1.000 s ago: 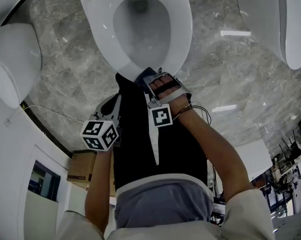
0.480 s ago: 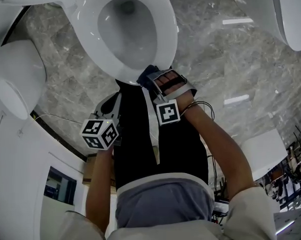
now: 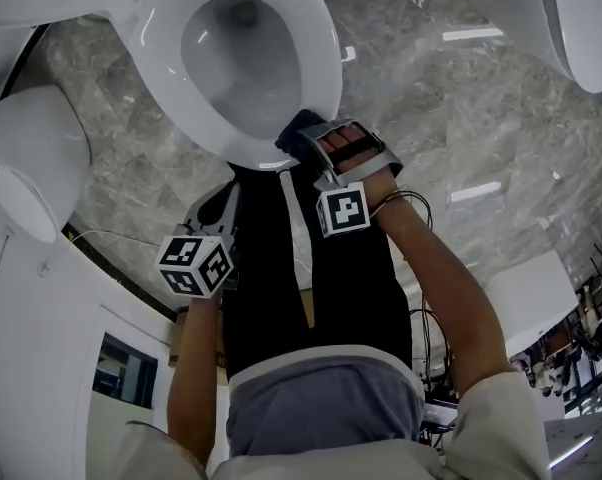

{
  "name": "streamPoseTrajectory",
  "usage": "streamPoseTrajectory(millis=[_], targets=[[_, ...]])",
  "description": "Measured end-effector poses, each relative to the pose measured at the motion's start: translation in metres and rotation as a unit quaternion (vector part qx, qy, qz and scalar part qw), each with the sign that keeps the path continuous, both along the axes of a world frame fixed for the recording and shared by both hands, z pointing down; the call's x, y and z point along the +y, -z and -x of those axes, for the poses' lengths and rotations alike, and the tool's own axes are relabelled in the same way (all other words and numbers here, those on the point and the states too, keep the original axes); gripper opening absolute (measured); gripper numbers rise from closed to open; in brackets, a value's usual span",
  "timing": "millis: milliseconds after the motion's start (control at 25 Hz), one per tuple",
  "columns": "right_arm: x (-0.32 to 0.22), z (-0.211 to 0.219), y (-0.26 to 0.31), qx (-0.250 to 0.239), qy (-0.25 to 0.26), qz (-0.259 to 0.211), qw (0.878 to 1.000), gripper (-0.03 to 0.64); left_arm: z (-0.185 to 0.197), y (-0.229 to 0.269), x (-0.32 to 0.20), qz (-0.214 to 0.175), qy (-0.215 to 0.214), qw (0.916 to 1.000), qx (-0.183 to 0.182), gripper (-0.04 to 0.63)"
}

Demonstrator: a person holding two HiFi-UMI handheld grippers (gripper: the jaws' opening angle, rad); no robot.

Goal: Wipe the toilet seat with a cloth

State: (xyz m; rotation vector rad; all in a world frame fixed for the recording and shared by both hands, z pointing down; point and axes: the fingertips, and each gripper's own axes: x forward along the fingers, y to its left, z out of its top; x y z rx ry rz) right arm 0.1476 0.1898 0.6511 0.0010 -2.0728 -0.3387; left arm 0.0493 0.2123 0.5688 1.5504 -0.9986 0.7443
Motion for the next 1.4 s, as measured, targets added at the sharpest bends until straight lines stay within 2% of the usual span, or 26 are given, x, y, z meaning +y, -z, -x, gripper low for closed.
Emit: streamPoseTrajectory(millis=[200, 400, 680, 840, 1000, 1160, 1280, 1400], targets=[[-0.021, -0.012, -0.003, 0.007, -0.016, -0.009, 1.0, 0.106, -0.002, 0.0, -0.004, 0.0, 0.0, 1.0, 0.003, 0.011], [-0.051, -0.02, -0.003, 0.005, -0.052, -0.012, 0.999, 0.106, -0.002, 0.0, -0.01, -0.002, 0.006, 1.0, 0.005, 0.011], [-0.086, -0.021, -0.004, 0.004, -0.13, 0.014, 0.991, 0.106, 0.008, -0.001, -0.009, 0.002, 0.018, 0.9998, 0.007, 0.011], [-0.103, -0.019, -0.007, 0.002, -0.19, 0.053, 0.98, 0.106, 0.015, -0.002, -0.007, 0.004, 0.027, 0.9996, 0.011, 0.011], [-0.125, -0.017, -0.008, -0.008, -0.269, 0.098, 0.958, 0.106, 0.025, -0.003, -0.004, 0.008, 0.037, 0.9992, 0.014, 0.011], [-0.15, -0.018, -0.01, -0.014, -0.347, 0.136, 0.928, 0.107, 0.035, -0.004, -0.005, 0.008, 0.048, 0.9986, 0.02, 0.011], [-0.163, -0.018, -0.013, -0.016, -0.413, 0.172, 0.894, 0.107, 0.045, -0.004, -0.005, 0.007, 0.058, 0.998, 0.023, 0.011], [-0.172, -0.02, -0.018, -0.029, -0.486, 0.212, 0.848, 0.107, 0.057, -0.004, -0.006, 0.006, 0.069, 0.9973, 0.027, 0.011]])
